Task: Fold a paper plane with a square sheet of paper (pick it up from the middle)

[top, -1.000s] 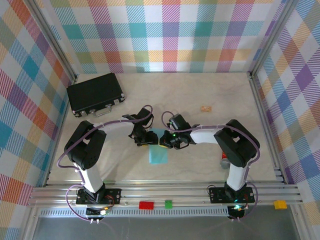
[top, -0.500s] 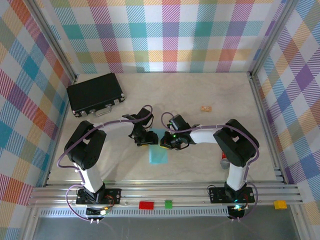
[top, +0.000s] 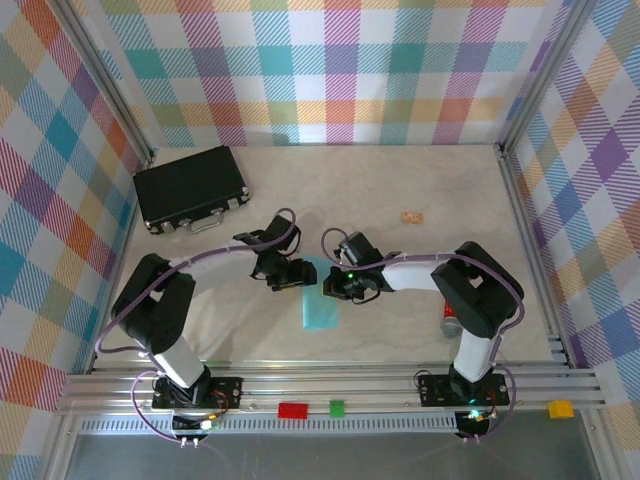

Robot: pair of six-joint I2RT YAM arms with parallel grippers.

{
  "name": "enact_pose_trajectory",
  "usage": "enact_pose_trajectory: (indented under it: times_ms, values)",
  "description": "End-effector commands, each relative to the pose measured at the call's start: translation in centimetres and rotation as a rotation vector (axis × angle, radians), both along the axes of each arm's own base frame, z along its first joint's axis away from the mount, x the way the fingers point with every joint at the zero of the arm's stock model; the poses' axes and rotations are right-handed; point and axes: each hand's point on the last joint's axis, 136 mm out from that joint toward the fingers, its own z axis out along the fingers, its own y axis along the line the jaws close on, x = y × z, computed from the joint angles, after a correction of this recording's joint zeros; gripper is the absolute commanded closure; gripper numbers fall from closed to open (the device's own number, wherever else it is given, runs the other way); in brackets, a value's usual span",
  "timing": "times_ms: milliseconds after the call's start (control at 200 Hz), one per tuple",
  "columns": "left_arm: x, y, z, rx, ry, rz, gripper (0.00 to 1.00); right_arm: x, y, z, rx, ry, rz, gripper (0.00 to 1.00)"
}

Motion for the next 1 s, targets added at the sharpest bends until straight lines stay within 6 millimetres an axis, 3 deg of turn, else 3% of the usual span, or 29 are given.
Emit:
enact_pose_trajectory:
  times_ms: [0,135,390,680,1000]
  values:
    - [0.1,0.0,1.9,-0.076,-0.029,0.031,0.41,-4.2,-5.8,-5.0,-0.27,0.125,0.034,1.0]
    - [-0.2,-1.1,3.3,-0.229,-0.026,0.02,0.52,-4.4,-6.1,-4.7,-0.253,0.116,0.086,1.0]
    - [0.5,-3.2,6.4,-0.589,-0.046,0.033,1.0,-4.3,-6.3,-4.5,-0.246,0.136,0.121,1.0]
    - [0.6,-4.3,4.8,-0.657,0.038,0.042,1.0,-4.2,-6.2,-5.1,-0.241,0.16,0.085,1.0]
    - [0.1,-4.2,1.4,-0.575,0.125,0.04,1.0,-4.2,-6.4,-5.1,-0.249,0.162,0.077,1.0]
